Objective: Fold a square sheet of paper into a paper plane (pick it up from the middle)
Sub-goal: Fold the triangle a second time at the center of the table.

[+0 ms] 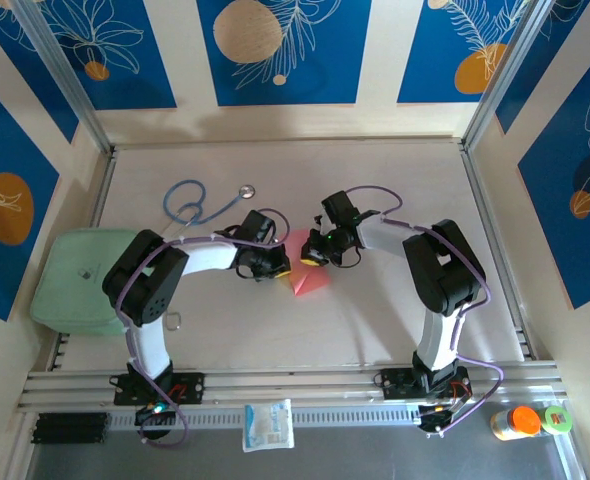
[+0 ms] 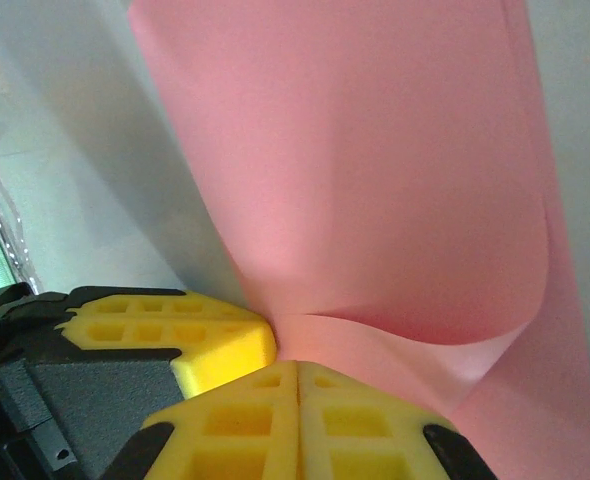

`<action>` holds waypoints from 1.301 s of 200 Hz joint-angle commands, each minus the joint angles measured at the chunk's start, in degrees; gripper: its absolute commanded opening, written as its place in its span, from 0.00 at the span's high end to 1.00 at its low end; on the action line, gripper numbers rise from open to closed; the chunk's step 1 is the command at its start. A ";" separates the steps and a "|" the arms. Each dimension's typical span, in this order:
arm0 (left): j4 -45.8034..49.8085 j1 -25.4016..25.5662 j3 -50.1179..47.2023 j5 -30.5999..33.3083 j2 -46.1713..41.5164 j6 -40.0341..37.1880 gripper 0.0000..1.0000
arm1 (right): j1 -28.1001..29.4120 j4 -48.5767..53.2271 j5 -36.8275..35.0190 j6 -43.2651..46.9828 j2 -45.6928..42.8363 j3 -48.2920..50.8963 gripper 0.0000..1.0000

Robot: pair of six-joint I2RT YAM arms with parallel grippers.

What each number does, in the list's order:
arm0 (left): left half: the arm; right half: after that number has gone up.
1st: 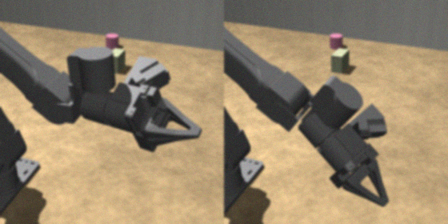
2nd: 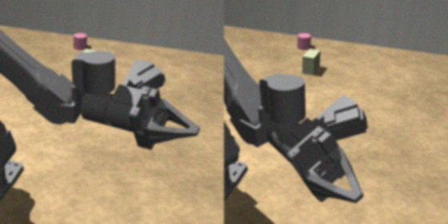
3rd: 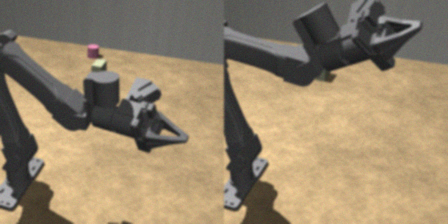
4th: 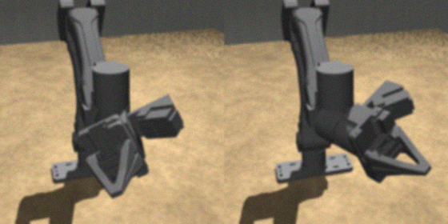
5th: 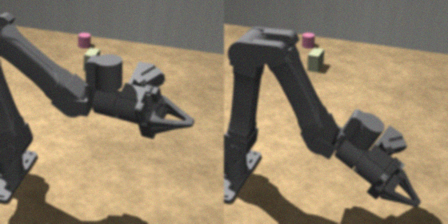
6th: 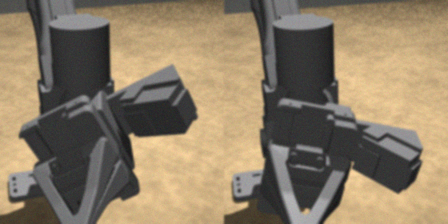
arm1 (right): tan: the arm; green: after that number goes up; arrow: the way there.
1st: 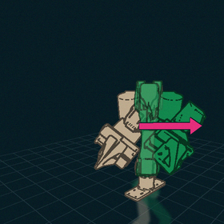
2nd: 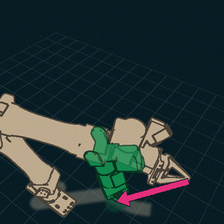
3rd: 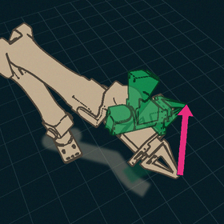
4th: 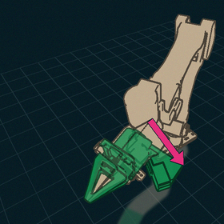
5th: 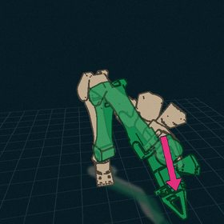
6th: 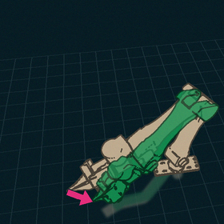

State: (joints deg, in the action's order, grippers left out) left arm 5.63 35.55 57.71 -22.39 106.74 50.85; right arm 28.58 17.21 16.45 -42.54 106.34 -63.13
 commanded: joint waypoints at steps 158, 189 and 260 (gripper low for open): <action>6.12 0.83 6.96 1.32 -2.00 -4.44 0.99 | -2.71 -3.56 -3.58 -1.48 3.68 8.16 0.93; 6.76 2.36 6.14 2.32 -5.48 -3.65 0.91 | -2.83 -1.77 -5.36 -2.45 4.47 7.85 0.93; 0.07 6.53 1.87 -1.14 -3.66 3.33 0.86 | -3.24 0.10 -6.52 -3.59 5.25 7.67 0.93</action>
State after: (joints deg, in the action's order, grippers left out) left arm 8.12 41.23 60.34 -21.43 101.25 51.27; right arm 25.74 11.09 16.47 -45.21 107.48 -57.32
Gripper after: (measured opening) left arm 0.141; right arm 0.074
